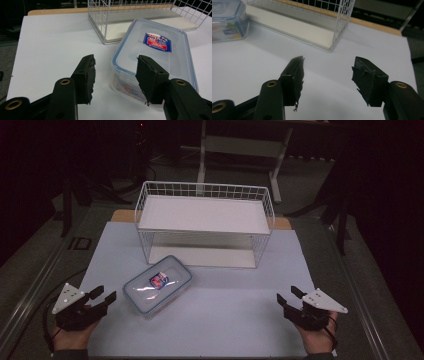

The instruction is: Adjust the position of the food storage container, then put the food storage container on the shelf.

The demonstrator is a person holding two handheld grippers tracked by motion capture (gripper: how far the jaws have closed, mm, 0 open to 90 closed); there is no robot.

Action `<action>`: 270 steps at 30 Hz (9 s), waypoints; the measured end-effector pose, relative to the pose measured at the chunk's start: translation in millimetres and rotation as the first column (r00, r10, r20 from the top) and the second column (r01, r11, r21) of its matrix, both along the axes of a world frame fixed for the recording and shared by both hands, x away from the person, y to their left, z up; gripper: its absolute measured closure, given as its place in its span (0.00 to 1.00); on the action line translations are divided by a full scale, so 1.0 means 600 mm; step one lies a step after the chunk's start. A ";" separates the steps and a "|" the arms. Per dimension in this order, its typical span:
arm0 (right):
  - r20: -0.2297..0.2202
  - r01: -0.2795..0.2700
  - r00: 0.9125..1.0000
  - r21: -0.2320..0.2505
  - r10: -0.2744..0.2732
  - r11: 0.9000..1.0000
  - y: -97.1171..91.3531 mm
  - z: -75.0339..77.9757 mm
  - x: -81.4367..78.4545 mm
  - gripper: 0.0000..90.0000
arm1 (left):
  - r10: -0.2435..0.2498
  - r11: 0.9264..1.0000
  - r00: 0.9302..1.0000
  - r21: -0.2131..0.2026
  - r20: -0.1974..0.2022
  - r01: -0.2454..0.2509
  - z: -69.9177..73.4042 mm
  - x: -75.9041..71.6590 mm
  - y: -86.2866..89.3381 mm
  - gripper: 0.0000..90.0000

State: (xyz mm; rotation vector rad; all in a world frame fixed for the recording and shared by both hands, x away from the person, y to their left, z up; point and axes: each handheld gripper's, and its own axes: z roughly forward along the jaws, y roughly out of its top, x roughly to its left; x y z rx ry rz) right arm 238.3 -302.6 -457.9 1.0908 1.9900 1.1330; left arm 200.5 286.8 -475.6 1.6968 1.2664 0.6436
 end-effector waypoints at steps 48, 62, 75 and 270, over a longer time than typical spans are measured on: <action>0.013 -0.016 1.000 -0.023 0.016 1.000 0.016 -0.004 0.006 0.46 | 0.027 0.999 0.987 0.038 -0.157 -0.022 -0.044 0.052 -0.039 1.00; 0.011 -0.046 0.999 -0.014 0.046 0.999 0.031 -0.004 0.009 0.45 | -0.011 1.000 0.989 0.027 -0.144 0.015 -0.047 0.072 -0.071 1.00; -0.011 -0.066 0.998 0.027 0.066 0.997 0.046 -0.007 0.022 0.46 | -0.046 0.998 0.990 0.026 -0.133 0.050 -0.049 0.096 -0.107 1.00; -0.519 -0.151 0.720 0.532 0.462 0.833 0.163 -0.102 0.173 0.25 | -0.401 0.867 0.875 -0.419 -0.270 0.268 -0.077 0.160 -0.208 0.28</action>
